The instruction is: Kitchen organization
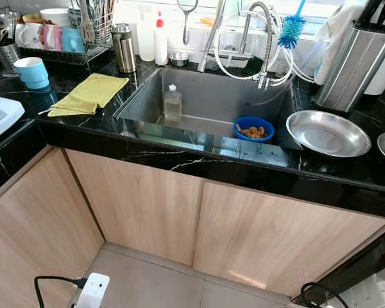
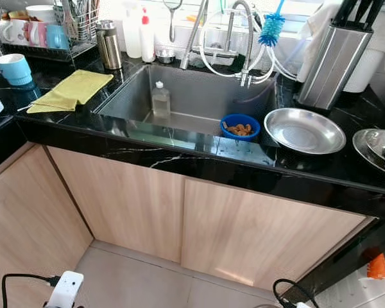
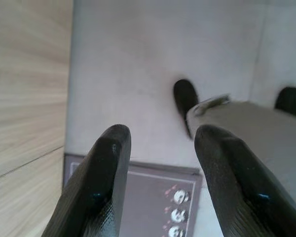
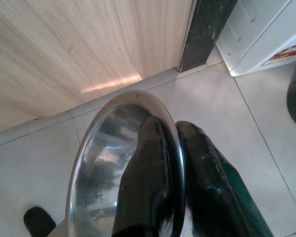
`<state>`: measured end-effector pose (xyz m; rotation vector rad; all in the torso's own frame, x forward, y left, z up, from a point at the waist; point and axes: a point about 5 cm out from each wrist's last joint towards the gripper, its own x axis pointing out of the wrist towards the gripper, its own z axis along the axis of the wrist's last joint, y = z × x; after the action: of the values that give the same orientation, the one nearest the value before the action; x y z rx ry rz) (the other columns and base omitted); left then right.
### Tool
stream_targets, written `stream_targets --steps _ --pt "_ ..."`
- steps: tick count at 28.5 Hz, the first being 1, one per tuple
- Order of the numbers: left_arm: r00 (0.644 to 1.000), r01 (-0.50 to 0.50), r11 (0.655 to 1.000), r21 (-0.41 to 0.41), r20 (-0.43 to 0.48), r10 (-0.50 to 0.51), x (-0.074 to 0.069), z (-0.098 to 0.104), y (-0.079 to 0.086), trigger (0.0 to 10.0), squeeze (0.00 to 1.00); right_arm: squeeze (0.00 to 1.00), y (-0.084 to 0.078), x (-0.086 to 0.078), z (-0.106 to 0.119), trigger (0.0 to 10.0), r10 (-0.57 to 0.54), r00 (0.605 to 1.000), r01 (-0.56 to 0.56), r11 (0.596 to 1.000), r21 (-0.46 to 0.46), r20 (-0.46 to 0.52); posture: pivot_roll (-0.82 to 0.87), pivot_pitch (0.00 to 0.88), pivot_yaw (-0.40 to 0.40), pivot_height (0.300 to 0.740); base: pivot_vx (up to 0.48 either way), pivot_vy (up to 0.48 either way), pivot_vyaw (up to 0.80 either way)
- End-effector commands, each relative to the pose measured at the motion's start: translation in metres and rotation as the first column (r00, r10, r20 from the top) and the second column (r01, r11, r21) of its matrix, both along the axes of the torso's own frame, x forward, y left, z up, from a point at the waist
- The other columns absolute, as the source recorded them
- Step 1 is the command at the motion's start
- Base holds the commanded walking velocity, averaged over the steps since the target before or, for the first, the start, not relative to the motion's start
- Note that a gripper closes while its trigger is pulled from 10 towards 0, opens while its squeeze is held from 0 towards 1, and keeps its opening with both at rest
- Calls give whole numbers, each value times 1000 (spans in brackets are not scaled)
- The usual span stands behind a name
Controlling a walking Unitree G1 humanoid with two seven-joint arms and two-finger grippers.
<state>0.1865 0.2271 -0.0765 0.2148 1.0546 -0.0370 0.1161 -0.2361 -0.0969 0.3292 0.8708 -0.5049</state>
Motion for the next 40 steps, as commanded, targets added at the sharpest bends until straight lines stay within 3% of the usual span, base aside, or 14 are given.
stream_targets --steps 1,12,40 --pt "999 10 1000 -21 48 -9 13 6 -4 10000 0 0 -2 6 2 10000 -6 1000 6 1000 -8 16 38 15 -71 740 0 0 0" --pt "995 34 998 -57 99 -29 27 13 -12 10000 0 0 4 1 0 10000 -31 999 31 1000 1 12 43 27 -55 740 0 0 0" --pt "995 44 997 -65 89 -39 25 11 -14 10000 0 0 11 9 1 10000 -24 999 24 1000 5 34 47 25 -55 740 0 0 0"
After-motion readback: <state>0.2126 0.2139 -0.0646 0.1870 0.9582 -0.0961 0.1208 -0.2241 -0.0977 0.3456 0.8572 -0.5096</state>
